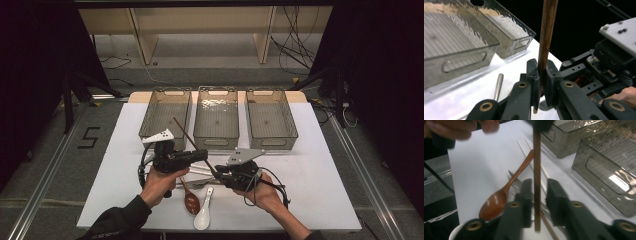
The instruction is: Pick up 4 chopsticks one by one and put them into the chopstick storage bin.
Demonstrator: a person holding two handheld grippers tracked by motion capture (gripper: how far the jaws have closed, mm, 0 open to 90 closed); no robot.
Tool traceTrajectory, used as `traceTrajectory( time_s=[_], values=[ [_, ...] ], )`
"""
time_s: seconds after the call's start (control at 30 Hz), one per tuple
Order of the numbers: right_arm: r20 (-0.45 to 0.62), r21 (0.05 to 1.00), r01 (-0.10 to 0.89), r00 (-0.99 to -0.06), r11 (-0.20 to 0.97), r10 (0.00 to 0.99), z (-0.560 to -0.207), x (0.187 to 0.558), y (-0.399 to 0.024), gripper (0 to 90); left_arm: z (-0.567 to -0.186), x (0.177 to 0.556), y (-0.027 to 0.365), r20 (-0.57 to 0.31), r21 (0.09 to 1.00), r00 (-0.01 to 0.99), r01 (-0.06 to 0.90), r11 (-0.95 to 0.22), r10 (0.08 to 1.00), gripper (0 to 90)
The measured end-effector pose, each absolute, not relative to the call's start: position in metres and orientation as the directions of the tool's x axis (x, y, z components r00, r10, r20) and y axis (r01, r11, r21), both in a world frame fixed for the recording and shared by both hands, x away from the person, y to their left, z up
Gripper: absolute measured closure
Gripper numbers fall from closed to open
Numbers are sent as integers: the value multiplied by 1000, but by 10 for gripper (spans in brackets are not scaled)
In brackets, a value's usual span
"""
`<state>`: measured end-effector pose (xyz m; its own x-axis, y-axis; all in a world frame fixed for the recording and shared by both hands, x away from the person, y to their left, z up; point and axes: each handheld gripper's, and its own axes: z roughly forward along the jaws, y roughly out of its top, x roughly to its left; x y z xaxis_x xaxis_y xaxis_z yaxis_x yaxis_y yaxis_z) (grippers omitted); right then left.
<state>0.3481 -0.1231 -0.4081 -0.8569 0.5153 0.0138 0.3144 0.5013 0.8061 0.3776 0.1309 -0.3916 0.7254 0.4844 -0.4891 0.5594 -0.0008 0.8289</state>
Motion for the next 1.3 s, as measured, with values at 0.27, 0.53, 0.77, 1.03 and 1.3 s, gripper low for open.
traceTrajectory(
  time_s=[0.27,0.53,0.77,1.03,1.3],
  values=[
    [-3,769,357,-828,531,561,-401,361,-158,446,-377,391,158,-451,841,706,540,-4,545,838],
    [-4,674,420,-820,607,572,-409,374,-178,346,-366,400,176,-408,846,698,532,-44,588,837],
    [4,655,452,-803,605,596,-412,373,-191,327,-357,418,195,-414,831,661,555,-35,626,836],
    [15,649,478,-786,592,619,-415,367,-206,300,-340,444,210,-401,820,624,571,-41,671,836],
    [21,643,481,-789,596,614,-417,365,-206,300,-331,472,220,-391,804,575,594,-38,718,836]
  ],
)
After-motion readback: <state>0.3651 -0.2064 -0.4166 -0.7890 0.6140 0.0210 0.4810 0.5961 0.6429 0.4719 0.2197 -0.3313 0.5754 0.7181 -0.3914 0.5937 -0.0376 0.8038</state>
